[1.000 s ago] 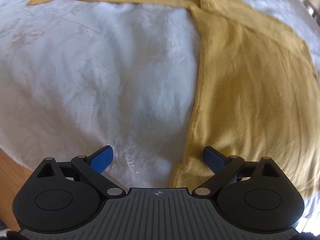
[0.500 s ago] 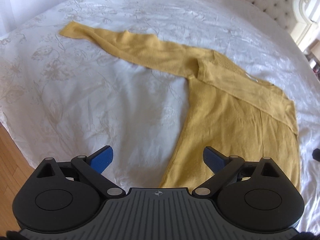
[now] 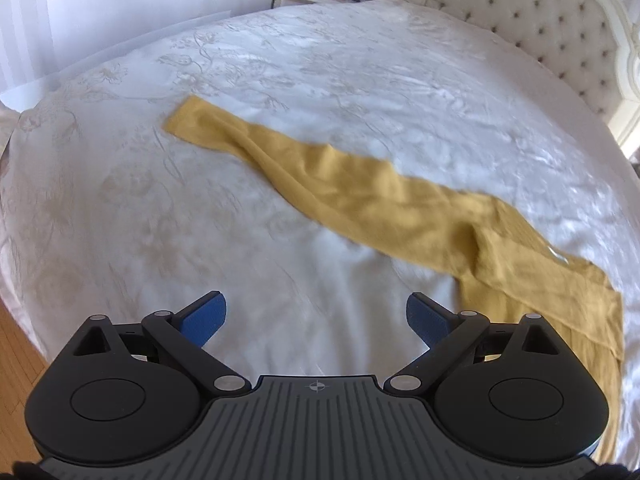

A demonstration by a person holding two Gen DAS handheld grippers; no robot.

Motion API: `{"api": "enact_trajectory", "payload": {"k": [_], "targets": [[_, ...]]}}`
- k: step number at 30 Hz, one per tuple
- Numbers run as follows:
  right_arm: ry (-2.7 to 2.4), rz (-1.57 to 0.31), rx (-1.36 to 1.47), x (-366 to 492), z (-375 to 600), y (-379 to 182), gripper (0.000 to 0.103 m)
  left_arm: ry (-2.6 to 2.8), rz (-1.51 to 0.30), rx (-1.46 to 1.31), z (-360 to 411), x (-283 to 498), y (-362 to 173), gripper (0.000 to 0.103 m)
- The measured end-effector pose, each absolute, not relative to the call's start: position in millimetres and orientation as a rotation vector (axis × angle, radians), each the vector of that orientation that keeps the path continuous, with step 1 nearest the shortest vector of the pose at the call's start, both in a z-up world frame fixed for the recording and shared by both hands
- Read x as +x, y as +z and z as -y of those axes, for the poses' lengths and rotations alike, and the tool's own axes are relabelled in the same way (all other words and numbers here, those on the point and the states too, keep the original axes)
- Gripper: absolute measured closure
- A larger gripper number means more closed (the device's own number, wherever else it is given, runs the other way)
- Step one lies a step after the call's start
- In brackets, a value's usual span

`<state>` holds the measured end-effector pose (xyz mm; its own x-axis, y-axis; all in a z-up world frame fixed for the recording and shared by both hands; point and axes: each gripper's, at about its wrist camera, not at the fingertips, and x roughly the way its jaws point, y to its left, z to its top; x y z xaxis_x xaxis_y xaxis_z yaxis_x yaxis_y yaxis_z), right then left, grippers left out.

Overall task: Fold small clothes
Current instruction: 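Move the left tool to the other sleeve cuff and grasp it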

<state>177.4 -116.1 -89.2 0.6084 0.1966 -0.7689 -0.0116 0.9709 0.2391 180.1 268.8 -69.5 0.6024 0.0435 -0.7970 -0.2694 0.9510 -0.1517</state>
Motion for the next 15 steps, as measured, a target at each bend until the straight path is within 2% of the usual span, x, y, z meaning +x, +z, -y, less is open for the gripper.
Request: {"api": "enact_trajectory", "payload": {"k": [15], "targets": [[0.045,-0.995,0.210,235.5,33.5,-85.2,0.001,0.215,-0.935,-0.136,-404.3,304.2,-98.4,0.005]]}}
